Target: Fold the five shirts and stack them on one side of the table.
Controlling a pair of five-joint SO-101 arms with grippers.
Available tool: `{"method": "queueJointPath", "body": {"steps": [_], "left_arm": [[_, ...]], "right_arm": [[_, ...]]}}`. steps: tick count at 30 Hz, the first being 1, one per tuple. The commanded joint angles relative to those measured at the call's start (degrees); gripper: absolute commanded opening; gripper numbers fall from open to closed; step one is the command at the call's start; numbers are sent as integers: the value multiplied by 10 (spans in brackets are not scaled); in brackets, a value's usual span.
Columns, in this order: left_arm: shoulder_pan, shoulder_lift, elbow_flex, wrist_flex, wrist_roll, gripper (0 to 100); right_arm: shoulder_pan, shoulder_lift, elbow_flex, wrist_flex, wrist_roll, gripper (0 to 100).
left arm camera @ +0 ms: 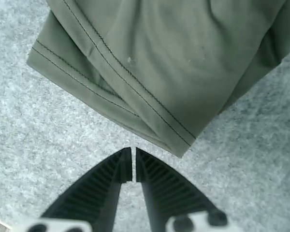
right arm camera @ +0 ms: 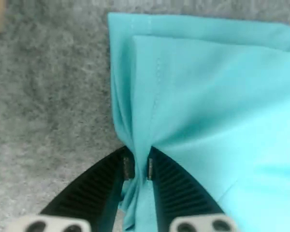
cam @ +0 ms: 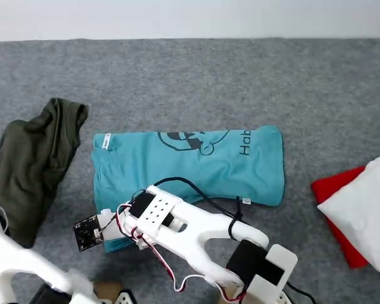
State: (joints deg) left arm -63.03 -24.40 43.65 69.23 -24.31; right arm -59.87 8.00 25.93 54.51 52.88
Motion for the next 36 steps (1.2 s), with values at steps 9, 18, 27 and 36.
{"method": "queueJointPath", "body": {"steps": [9, 18, 27, 36], "left_arm": [[-4, -12, -3, -9, -4, 26], [-4, -12, -3, -10, -5, 26], [-4, -11, -3, -19, -6, 26], [-4, -11, -3, -25, -7, 26]], "right_arm": [[102, 30, -159, 1, 28, 32], [168, 175, -379, 71, 28, 33], [207, 320, -620, 178, 28, 35], [231, 377, -707, 225, -56, 270]]}}
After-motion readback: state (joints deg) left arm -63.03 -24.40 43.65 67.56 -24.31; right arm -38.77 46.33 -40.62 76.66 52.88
